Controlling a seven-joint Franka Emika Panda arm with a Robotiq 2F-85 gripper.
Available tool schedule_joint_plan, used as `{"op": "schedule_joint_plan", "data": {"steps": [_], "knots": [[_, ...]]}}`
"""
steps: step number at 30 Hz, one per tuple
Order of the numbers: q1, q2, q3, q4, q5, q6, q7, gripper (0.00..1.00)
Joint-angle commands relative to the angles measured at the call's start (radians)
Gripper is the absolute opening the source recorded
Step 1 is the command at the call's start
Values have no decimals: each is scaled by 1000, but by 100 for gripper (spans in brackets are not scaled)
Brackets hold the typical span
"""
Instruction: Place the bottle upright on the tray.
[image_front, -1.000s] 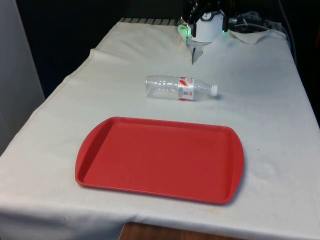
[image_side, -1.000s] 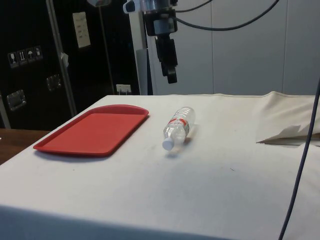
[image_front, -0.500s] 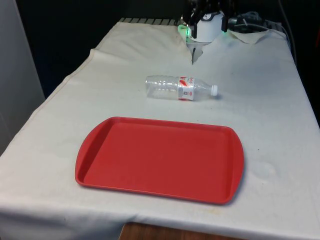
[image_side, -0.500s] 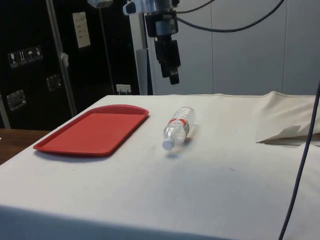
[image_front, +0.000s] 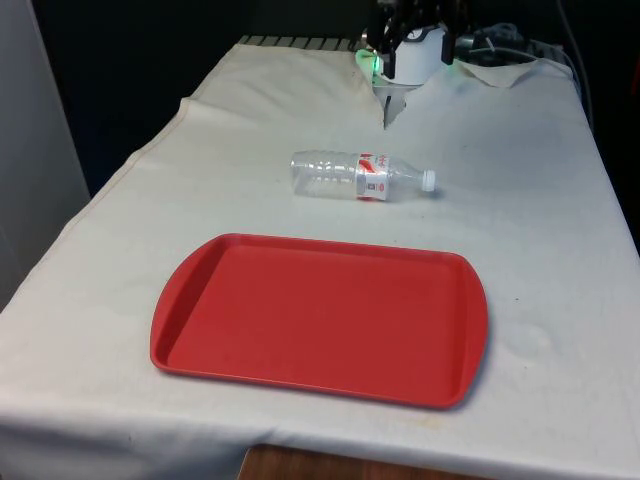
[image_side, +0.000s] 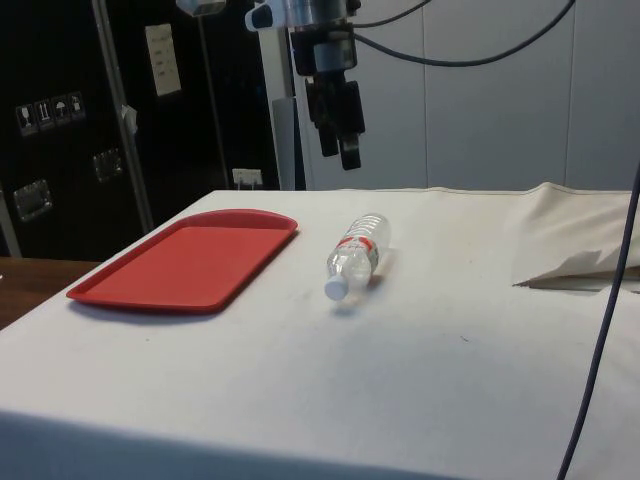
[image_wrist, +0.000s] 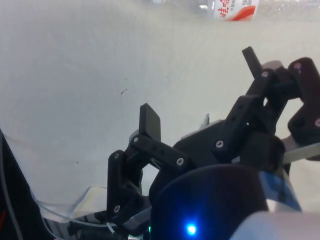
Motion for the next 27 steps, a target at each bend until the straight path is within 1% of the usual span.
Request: {"op": "schedule_joint_plan", "data": {"steps": [1,7,8,9,15,16,17,23,24,25,27], "knots": [[-1,0,1,-3,-10,13,-5,100],[-1,0,1,-3,-11,14,-37,100],[0,0,0,0,0,2,-39,100],[-1,0,1,-3,-11,14,-42,100],[-1,-2,1,-4,-11,22,-76,100],[0,0,0,0,0,8,-79,100],[-1,-2,1,-5,-11,24,-81,100],[-1,-5,1,-12,-10,46,-114,100],[0,0,0,-5,0,30,-117,100],[-1,-5,1,-13,-10,50,-118,100],[-1,-5,1,-17,-10,61,-132,100]]}}
